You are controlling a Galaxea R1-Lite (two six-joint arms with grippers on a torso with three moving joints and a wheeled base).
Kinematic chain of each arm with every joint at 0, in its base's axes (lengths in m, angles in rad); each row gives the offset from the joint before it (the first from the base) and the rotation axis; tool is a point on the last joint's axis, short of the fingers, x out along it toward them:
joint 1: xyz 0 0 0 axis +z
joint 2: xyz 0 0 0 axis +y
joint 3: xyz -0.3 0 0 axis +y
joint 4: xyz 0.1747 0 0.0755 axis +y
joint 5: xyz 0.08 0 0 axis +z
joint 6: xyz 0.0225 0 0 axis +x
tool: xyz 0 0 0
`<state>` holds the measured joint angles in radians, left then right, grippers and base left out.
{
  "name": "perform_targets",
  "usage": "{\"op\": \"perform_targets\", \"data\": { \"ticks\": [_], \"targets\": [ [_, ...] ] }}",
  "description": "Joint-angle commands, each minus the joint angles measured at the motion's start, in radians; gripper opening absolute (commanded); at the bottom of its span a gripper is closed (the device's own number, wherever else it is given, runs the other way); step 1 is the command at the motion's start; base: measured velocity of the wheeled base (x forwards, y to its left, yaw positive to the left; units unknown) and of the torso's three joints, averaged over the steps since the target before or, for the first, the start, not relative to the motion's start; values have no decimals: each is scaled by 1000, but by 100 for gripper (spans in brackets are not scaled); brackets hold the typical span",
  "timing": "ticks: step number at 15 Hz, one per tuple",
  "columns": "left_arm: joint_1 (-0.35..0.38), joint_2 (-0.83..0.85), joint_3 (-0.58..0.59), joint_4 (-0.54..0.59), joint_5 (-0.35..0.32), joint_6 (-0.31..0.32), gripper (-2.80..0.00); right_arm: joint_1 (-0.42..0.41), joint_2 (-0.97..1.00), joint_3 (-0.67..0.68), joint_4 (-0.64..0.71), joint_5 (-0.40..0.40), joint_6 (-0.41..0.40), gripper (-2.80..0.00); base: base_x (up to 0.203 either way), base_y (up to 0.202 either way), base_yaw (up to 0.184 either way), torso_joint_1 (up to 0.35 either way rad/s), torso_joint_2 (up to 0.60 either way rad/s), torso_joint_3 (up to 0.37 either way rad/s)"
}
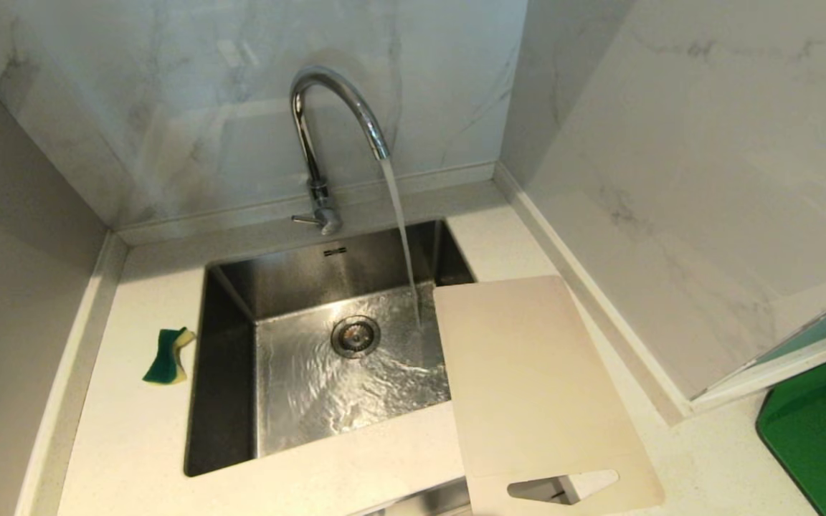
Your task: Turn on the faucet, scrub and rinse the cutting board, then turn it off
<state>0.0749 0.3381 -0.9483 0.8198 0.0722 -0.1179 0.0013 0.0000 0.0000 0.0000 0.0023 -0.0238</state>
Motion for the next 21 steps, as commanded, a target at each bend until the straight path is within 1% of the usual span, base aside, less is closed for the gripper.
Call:
{"op": "perform_targets", "data": {
  "ticks": [1,2,3,4,6,8,11,14,15,16,17,19,21],
  "targets": [
    [-6,-65,59,4,21,-78,-280,0,0,2,0,1,-1,-280,0,0,0,0,0,0],
    [-6,-64,82,2,21,-63,-280,0,0,2,0,1,-1,-280,0,0,0,0,0,0],
    [-6,-64,98,-10,18,-28,-280,0,0,2,-1,1,-1,-280,0,0,0,0,0,0],
    [-6,-65,129,-40,5,-8,-280,1,0,2,0,1,-1,-280,0,0,0,0,0,0],
    [-7,-65,227,-151,-30,9,-280,0,0,2,0,1,-1,-280,0,0,0,0,0,0],
    [-9,-66,308,-276,-42,37,-280,0,0,2,0,1,-1,-280,0,0,0,0,0,0],
    [-67,-110,400,-312,-33,49,-280,0,0,2,-1,1,-1,-280,0,0,0,0,0,0],
    [-72,-179,472,-316,-28,50,-280,0,0,2,0,1,-1,-280,0,0,0,0,0,0],
    [-73,-211,510,-324,-31,51,-280,1,0,2,0,1,-2,-280,0,0,0,0,0,0],
    [-73,-242,566,-358,-32,54,-280,0,0,2,0,1,-1,-280,0,0,0,0,0,0],
    [-73,-267,624,-419,-33,66,-280,0,0,2,0,1,-1,-280,0,0,0,0,0,0],
    [-73,-304,757,-605,-33,109,-280,0,0,2,0,1,-1,-280,0,0,0,0,0,0],
    [-73,-328,877,-758,-34,146,-280,0,0,2,0,1,-1,-280,0,0,0,0,0,0]
  ]
}}
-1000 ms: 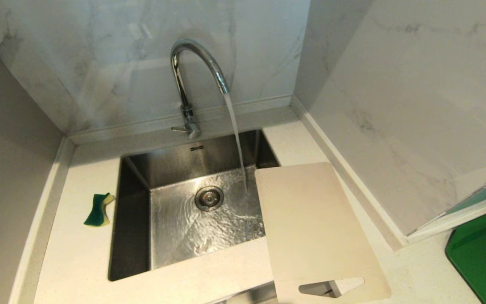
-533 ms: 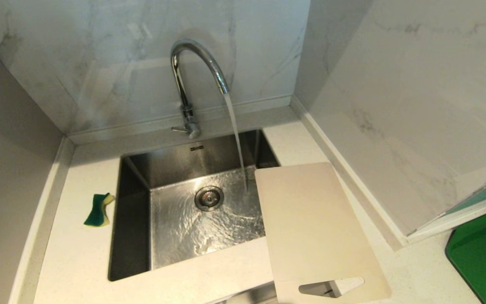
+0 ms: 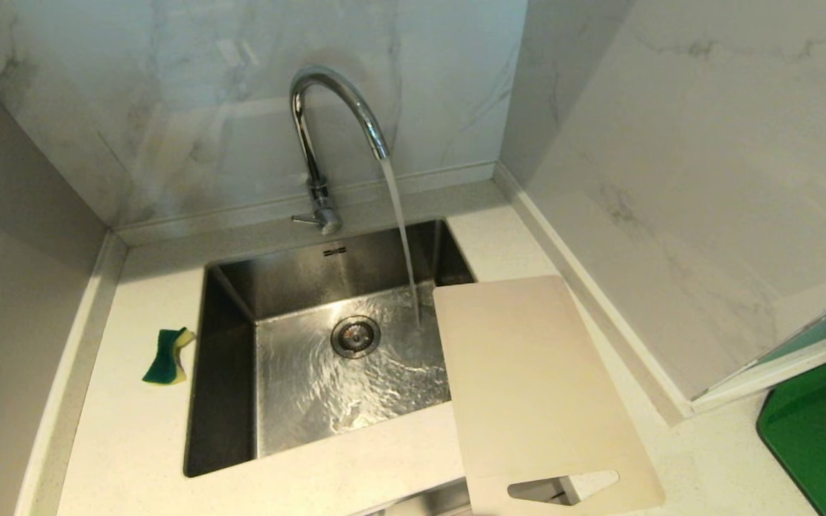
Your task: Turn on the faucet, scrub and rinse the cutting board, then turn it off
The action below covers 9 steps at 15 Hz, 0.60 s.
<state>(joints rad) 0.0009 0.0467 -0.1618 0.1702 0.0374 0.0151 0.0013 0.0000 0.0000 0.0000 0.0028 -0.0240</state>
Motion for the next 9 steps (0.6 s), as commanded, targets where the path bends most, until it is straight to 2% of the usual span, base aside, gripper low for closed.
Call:
{"op": "perform_targets", "data": {
  "ticks": [1,2,4,9],
  "targets": [
    [1,-42,139,-197,-5,25,-280,0,0,2,0,0,-1,-280,0,0,0,0,0,0],
    [1,-45,161,-245,-19,31,-280,0,0,2,0,0,-1,-280,0,0,0,0,0,0],
    [1,-46,162,-152,-33,25,-280,1,0,2,0,0,0,-280,0,0,0,0,0,0],
    [1,-47,162,-159,-37,-15,-280,0,0,2,-5,0,21,-280,0,0,0,0,0,0]
  ]
}}
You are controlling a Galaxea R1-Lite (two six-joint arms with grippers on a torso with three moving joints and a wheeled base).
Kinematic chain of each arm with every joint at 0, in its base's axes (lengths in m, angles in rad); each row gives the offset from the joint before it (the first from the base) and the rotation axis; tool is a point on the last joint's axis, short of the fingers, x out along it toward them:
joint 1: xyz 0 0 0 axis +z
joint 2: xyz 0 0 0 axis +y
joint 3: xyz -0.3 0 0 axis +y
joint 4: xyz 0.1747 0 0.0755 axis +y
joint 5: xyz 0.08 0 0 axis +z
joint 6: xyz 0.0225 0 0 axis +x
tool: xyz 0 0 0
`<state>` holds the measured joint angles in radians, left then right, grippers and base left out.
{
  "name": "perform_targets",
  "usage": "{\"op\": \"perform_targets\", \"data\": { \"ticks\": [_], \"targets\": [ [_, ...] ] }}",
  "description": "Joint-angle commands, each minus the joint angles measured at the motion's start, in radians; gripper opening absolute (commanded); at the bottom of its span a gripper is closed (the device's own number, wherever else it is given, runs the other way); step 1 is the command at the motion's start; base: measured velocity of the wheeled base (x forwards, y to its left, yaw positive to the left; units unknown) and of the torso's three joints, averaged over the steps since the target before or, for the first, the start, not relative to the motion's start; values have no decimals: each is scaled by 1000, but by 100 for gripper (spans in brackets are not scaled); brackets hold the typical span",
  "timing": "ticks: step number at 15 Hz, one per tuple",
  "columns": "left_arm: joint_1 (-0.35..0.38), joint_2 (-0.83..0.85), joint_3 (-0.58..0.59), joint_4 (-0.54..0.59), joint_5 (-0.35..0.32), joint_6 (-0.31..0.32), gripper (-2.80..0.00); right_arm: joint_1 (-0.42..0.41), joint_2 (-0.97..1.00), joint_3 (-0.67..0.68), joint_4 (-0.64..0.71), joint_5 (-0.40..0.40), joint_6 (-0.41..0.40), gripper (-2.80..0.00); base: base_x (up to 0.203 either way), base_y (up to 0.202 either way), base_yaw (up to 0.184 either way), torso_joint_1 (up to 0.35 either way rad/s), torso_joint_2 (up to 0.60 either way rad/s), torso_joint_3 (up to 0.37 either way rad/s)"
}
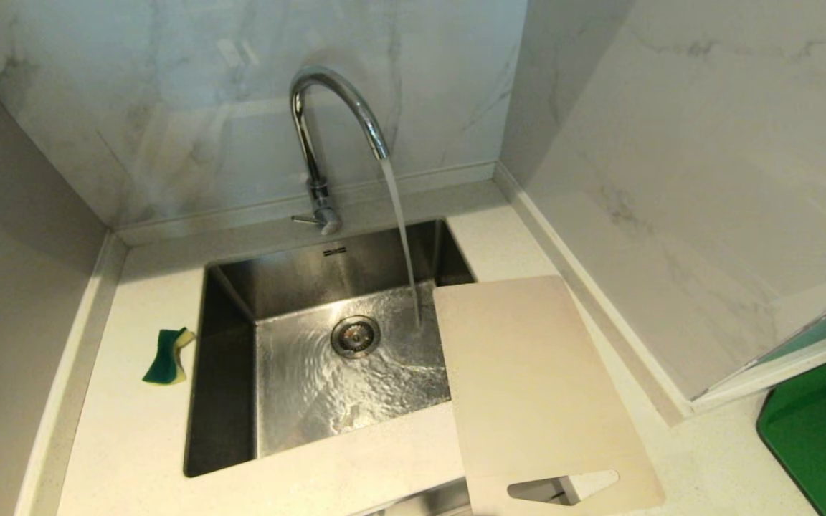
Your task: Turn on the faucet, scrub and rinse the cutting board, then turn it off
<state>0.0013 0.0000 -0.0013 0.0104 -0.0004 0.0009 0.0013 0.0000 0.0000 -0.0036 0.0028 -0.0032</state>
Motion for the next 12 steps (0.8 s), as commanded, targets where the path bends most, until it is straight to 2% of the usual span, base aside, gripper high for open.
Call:
{"op": "perform_targets", "data": {
  "ticks": [1,12],
  "targets": [
    [0,0,1,0,2,-5,-280,0,0,1,-1,-1,1,-280,0,0,0,0,0,0],
    [-1,0,3,-1,0,-9,-280,0,0,2,-1,-1,1,-280,0,0,0,0,0,0]
  ]
}}
